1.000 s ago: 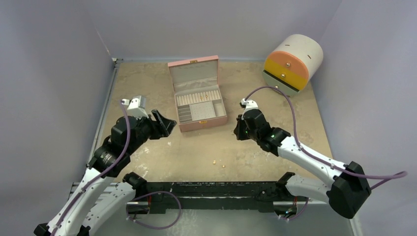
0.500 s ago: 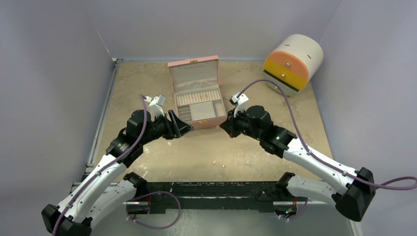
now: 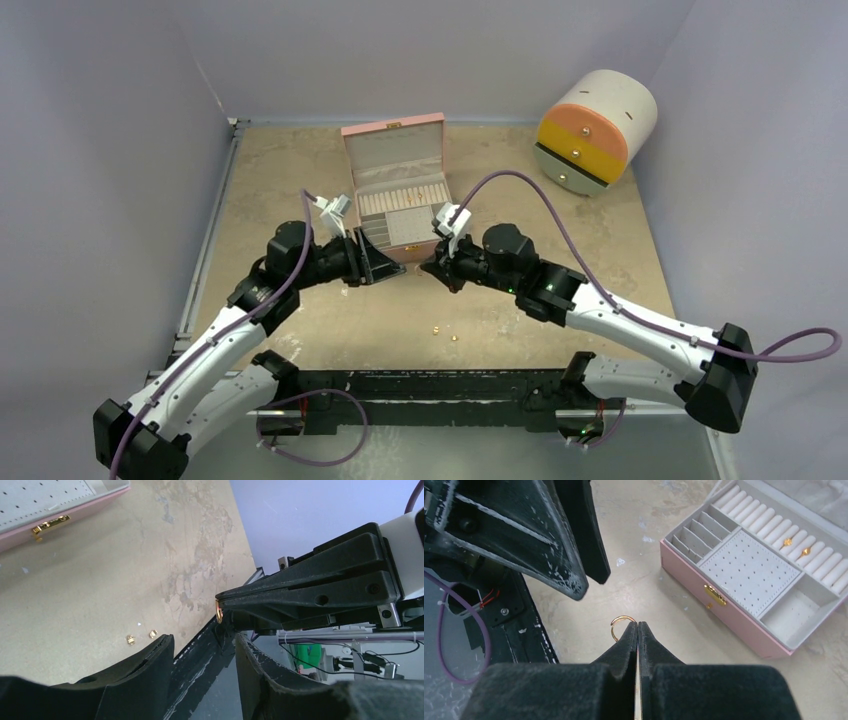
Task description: Organize the mixed jewelry
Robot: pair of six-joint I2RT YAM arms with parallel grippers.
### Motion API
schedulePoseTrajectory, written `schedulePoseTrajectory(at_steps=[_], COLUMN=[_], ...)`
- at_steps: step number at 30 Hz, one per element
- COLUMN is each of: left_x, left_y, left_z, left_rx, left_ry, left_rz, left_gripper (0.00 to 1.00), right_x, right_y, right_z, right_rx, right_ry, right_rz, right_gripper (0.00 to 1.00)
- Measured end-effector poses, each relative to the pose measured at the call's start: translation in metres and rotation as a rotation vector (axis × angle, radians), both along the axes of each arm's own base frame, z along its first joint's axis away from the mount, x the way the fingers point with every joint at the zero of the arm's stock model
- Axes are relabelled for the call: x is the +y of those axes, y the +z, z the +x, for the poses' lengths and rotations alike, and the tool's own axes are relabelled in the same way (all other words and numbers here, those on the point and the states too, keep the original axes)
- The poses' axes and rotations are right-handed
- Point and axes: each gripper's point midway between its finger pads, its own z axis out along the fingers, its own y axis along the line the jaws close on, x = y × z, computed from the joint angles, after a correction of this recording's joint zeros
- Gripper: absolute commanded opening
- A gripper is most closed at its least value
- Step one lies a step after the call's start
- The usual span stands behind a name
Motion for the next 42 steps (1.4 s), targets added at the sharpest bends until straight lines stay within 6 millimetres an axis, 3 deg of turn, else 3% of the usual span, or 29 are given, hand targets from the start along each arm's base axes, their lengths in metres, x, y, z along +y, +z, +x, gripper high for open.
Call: schedulePoseTrajectory(at_steps=[11,22,27,35,42], left_x=[-0.007,-0.009,-0.009,-0.009,-0.009], left_y=[0.002,0.002,0.002,0.002,0.000], left_z=[-0.008,-0.010,-0.010,-0.010,-0.010], left_rx=[0.013,0.016,0.016,0.010,0.013], left_ry=[-0.067,-0.086,-0.086,-0.086,-0.086], left_rz=[-0.026,-0.031,-0.031,-0.036,-0.035], left_gripper=[0.38,0.31,0.24,0.00,0.00], right_x=[0.023,0.031,0.033,0.034,0.034], right_y=[0.015,0.020,0.017,0.017,0.016], right_z=[-0.001,-0.009,-0.012,-0.014,-0.014], right_rx=[-0.062,-0.076,-0.071,-0.075,-0.075], right_ry=[0.071,0.108,0.119,0.124,0.125], right_rz=[-0.001,0.000,-0.009,-0.012,-0.013], right_gripper=[0.00,0.00,0.00,0.00,0.03])
